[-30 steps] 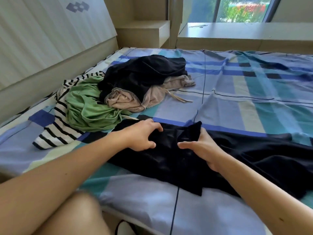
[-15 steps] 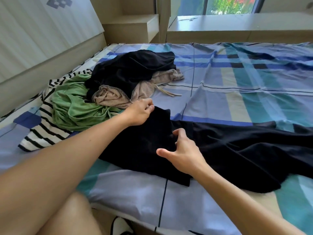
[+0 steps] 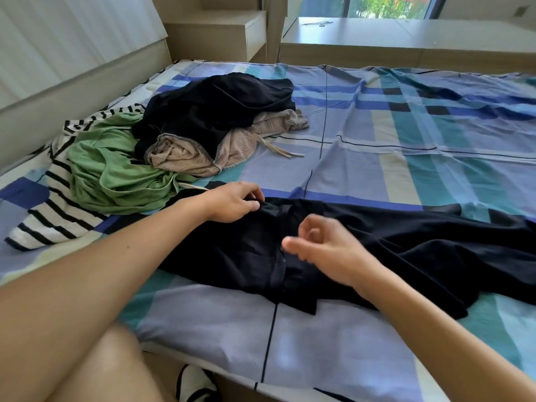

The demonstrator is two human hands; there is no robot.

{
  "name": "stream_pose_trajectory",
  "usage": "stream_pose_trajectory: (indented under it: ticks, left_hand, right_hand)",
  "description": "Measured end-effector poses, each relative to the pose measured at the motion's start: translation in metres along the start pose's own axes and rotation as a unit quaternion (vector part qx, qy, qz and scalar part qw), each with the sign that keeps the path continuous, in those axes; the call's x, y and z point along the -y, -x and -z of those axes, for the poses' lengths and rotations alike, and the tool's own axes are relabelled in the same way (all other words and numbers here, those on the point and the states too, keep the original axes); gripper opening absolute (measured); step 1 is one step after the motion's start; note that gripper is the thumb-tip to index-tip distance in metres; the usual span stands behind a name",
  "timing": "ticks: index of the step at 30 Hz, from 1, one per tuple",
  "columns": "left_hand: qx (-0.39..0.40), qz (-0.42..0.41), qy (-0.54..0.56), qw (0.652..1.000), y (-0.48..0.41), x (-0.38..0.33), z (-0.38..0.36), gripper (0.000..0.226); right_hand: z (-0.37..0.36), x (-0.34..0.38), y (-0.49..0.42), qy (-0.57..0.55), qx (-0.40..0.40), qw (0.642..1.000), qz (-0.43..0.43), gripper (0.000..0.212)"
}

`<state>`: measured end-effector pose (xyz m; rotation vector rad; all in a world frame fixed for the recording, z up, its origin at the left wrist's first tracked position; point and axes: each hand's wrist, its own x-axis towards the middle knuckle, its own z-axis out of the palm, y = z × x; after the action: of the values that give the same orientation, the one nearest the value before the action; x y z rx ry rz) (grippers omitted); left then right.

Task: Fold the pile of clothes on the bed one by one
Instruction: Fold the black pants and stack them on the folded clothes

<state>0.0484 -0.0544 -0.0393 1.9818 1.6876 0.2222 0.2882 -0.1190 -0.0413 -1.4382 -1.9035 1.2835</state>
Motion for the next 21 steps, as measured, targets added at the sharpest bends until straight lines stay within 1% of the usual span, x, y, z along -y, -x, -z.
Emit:
stream_pose_trajectory:
  ticks: [1, 2, 3, 5, 6, 7, 8, 9, 10, 12, 14, 17, 18, 21]
  left_hand:
    - [0.004, 0.007, -0.008, 1.0, 0.002, 0.001, 0.001, 0.022]
    - [0.006, 0.012, -0.01, 1.0, 0.003, 0.004, 0.001, 0.025]
    - [0.009, 0.014, -0.011, 1.0, 0.005, 0.005, 0.002, 0.03]
    - [0.021, 0.014, -0.018, 1.0, 0.007, 0.009, 0.004, 0.04]
    - [0.026, 0.013, -0.021, 0.999, 0.008, 0.01, 0.004, 0.044]
    - [0.028, 0.013, -0.021, 0.999, 0.01, 0.012, 0.004, 0.048]
    - [0.026, 0.011, -0.018, 0.999, 0.011, 0.013, 0.005, 0.051]
    - [0.024, 0.009, -0.015, 1.0, 0.012, 0.013, 0.005, 0.053]
    - [0.024, 0.009, -0.015, 1.0, 0.013, 0.013, 0.007, 0.055]
    - [0.031, 0.014, -0.02, 0.999, 0.016, 0.013, 0.01, 0.063]
    - [0.035, 0.021, -0.038, 0.998, 0.02, 0.014, 0.012, 0.071]
    - [0.037, 0.024, -0.072, 0.996, 0.02, 0.015, 0.01, 0.084]
    - [0.042, 0.024, -0.097, 0.994, 0.019, 0.014, 0.008, 0.091]
    - [0.061, 0.03, -0.212, 0.975, 0.015, 0.012, -0.001, 0.119]
  right_hand:
    - [0.002, -0.002, -0.013, -0.016, -0.042, 0.999, -0.007, 0.028]
    - [0.002, -0.002, -0.025, -0.015, -0.064, 0.998, -0.016, 0.021]
    - [0.001, -0.001, -0.037, 0.019, -0.077, 0.997, -0.015, 0.026]
    - [-0.002, -0.002, -0.059, 0.145, -0.081, 0.986, 0.024, 0.059]
    - [-0.005, -0.001, -0.068, 0.203, -0.071, 0.976, 0.038, 0.067]
    - [-0.008, 0.0, -0.075, 0.235, -0.06, 0.969, 0.052, 0.062]
    - [-0.01, 0.0, -0.082, 0.246, -0.052, 0.966, 0.059, 0.047]
    - [-0.011, 0.002, -0.087, 0.243, -0.055, 0.967, 0.06, 0.031]
    - [-0.008, 0.005, -0.09, 0.228, -0.071, 0.97, 0.055, 0.024]
    - [0.002, 0.007, -0.094, 0.182, -0.126, 0.974, 0.042, 0.025]
    - [0.014, 0.004, -0.094, 0.173, -0.165, 0.971, 0.016, 0.023]
    - [0.027, -0.013, -0.085, 0.199, -0.16, 0.966, -0.047, 0.011]
    - [0.028, -0.017, -0.079, 0.2, -0.15, 0.966, -0.07, 0.016]
    - [0.028, -0.023, -0.06, 0.168, -0.131, 0.972, -0.104, 0.044]
